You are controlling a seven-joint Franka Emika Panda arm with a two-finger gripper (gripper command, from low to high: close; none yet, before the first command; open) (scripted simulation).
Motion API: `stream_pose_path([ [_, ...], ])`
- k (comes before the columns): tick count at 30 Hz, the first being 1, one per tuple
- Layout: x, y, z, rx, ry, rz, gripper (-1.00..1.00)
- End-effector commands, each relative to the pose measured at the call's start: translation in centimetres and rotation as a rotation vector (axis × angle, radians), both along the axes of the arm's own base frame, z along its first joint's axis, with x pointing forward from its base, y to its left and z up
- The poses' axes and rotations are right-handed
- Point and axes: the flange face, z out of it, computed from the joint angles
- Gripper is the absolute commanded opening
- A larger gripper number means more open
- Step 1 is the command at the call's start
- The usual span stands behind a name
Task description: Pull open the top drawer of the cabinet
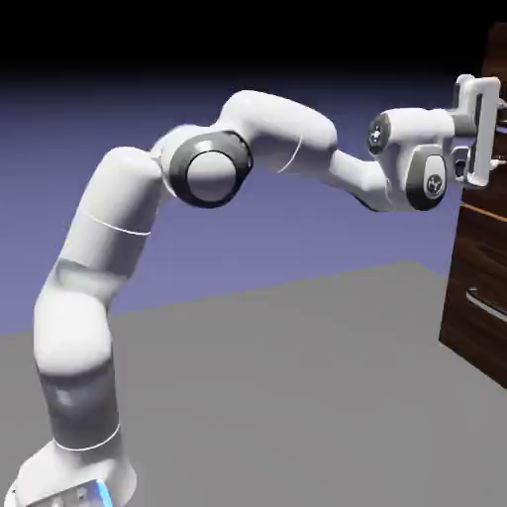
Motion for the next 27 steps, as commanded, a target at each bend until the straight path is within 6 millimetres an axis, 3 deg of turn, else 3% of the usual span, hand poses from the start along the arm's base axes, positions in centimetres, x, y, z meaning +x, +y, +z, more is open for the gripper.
stream_pose_path([
  [1,0.4,0.0,-0.1,0.027,-0.013,0.003,0.0],
  [13,5.4,0.0,-0.1,0.027,-0.013,0.003,0.0],
  [14,5.4,0.0,-0.1,0.027,-0.013,0.003,-1.0],
  [21,4.7,0.0,-0.1,0.027,-0.014,0.002,-1.0],
  [27,2.2,0.0,-0.1,0.027,-0.013,0.003,-1.0],
])
